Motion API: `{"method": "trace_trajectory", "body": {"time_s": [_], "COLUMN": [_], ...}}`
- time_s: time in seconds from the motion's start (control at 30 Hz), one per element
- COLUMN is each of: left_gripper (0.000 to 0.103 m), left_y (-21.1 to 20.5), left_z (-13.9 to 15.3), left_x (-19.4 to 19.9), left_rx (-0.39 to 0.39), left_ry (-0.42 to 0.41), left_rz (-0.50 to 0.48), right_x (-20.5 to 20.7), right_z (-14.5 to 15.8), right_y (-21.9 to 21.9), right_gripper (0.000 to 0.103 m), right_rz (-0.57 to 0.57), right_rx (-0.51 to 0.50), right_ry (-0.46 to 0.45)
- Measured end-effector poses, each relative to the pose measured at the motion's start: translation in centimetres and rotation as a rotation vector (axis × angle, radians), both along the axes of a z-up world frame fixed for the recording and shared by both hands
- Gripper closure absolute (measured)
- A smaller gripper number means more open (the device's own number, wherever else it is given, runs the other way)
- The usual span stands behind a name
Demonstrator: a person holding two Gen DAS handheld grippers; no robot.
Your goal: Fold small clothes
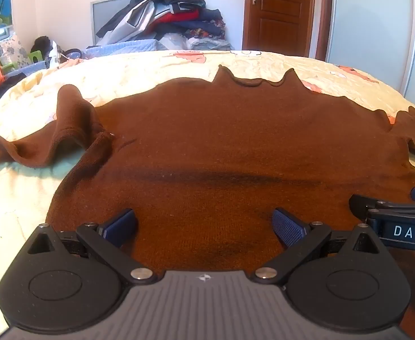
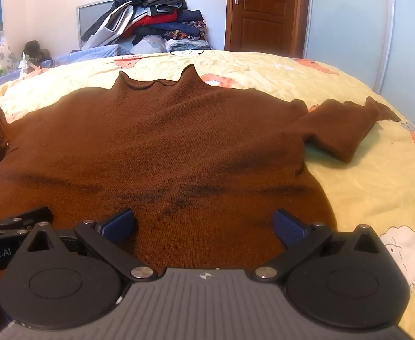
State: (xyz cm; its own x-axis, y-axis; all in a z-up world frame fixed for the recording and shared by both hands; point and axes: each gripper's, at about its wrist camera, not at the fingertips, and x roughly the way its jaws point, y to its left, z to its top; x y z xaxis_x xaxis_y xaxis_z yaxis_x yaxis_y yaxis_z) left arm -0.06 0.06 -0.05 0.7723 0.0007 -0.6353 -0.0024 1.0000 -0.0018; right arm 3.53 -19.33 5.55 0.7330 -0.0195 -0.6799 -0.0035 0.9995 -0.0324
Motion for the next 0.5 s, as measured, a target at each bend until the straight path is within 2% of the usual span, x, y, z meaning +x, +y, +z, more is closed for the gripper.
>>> {"method": "trace_trajectory", "body": {"time_s": [0.5], "left_gripper": [0.000], "left_y": [0.21], "left_z": [0.03], "left_x": [0.09], "left_rx": [0.000], "left_ry": [0.001], "left_rz": [0.001], "right_x": [-0.08], "right_z": [0.00], "right_y": [0.03], "right_gripper": [0.000], "right_rz": [0.002], "right_rx": [-0.006], "right_ry": [-0.020]}}
